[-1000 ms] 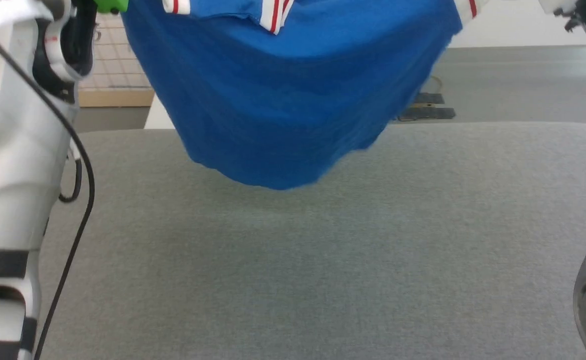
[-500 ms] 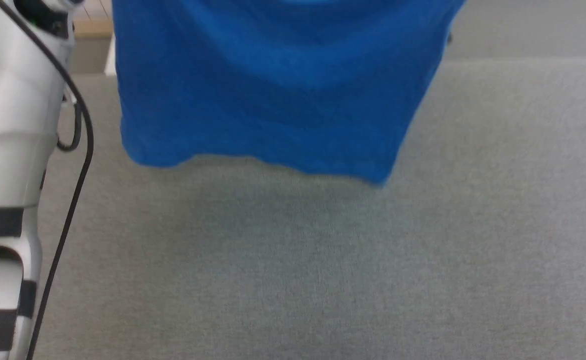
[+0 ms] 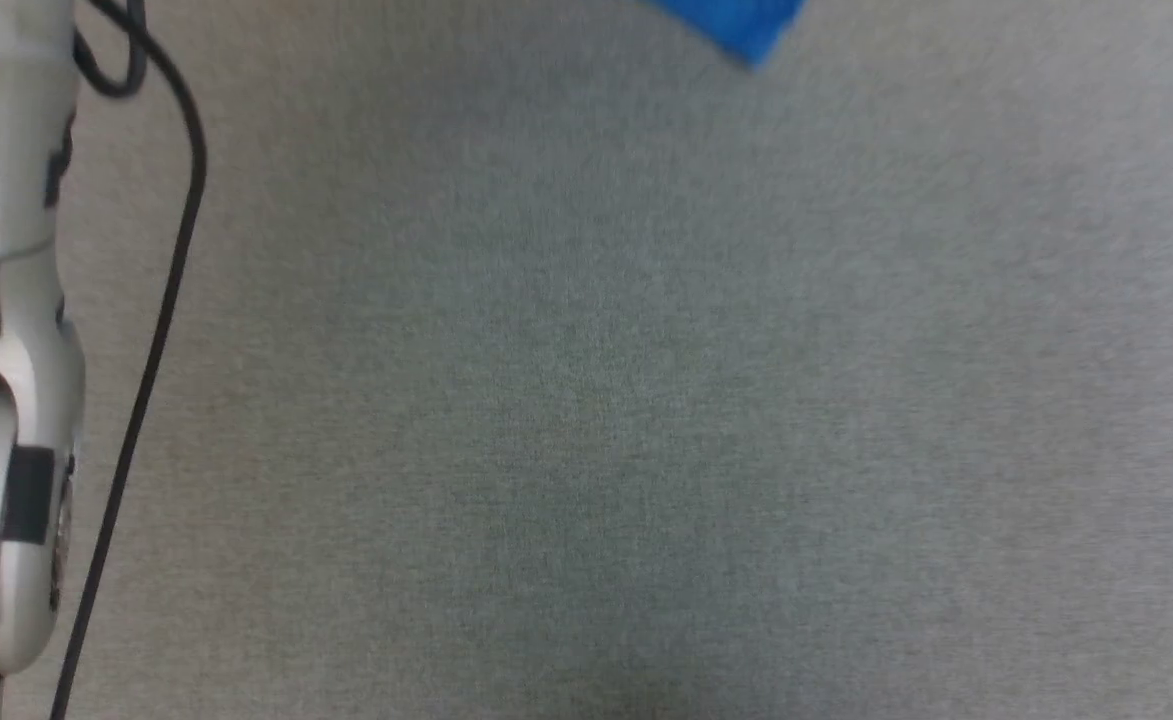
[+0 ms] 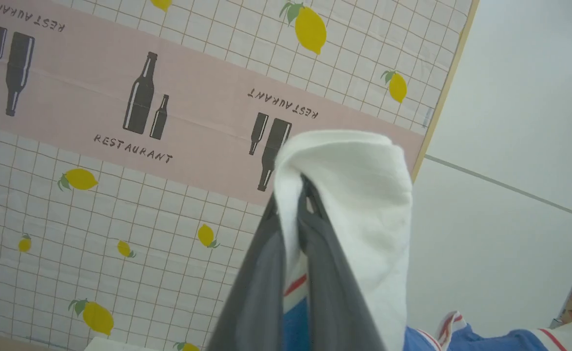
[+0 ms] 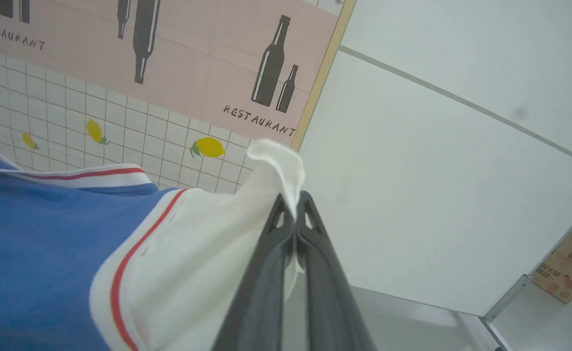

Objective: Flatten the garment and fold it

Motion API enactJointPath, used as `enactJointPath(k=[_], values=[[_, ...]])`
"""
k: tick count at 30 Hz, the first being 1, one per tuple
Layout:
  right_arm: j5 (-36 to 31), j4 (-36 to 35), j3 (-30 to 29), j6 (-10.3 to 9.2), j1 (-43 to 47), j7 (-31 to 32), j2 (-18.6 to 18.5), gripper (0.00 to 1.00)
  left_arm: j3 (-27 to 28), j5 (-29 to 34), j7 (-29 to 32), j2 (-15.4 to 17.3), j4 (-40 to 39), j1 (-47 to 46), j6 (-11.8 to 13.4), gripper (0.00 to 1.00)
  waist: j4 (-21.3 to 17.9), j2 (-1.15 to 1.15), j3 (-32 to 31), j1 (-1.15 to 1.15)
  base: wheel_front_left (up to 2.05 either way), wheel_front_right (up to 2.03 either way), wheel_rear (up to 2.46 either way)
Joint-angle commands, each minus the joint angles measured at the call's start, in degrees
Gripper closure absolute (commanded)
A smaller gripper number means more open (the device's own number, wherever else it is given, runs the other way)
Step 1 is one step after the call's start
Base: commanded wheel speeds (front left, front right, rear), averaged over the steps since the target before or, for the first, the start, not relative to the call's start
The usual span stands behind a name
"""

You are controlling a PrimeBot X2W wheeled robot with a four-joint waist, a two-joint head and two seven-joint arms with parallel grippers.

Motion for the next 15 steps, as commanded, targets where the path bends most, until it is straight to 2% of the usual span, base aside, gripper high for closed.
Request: enactJointPath(k=[1,4,8,15], values=[[-1.22,0.76,0.27,-0.08,-1.62,-1.18,-1.08,1.0,0.75,-0.05,-1.82,-0.32,0.57,-1.49,-0.66,1.0,1.72,0.0,7.96,-0.01,0.0,0.0,0.0],[-2.94,1.75,1.21,-0.08,-3.33,-3.22,-2.68,1.0,1.95,-0.87,-4.93,-0.85,1.65,-2.38,-2.07,1.0,2.81,0.0,10.02,-0.01,0.0,0.0,0.0],[-4.39,3.54,5.47,-0.08,-4.04,-7.07,-4.93,1.0,2.5,-1.85,-6.97,-0.19,3.95,0.01,-5.58,1.0,3.76,0.0,10.84,-0.01,0.0,0.0,0.0],[-0.14,7.94,10.72,-0.08,-2.07,-8.62,-7.58,1.0,3.49,-4.96,-5.79,1.99,6.47,6.33,-9.6,1.0,5.24,0.0,7.56,-0.01,0.0,0.0,0.0]])
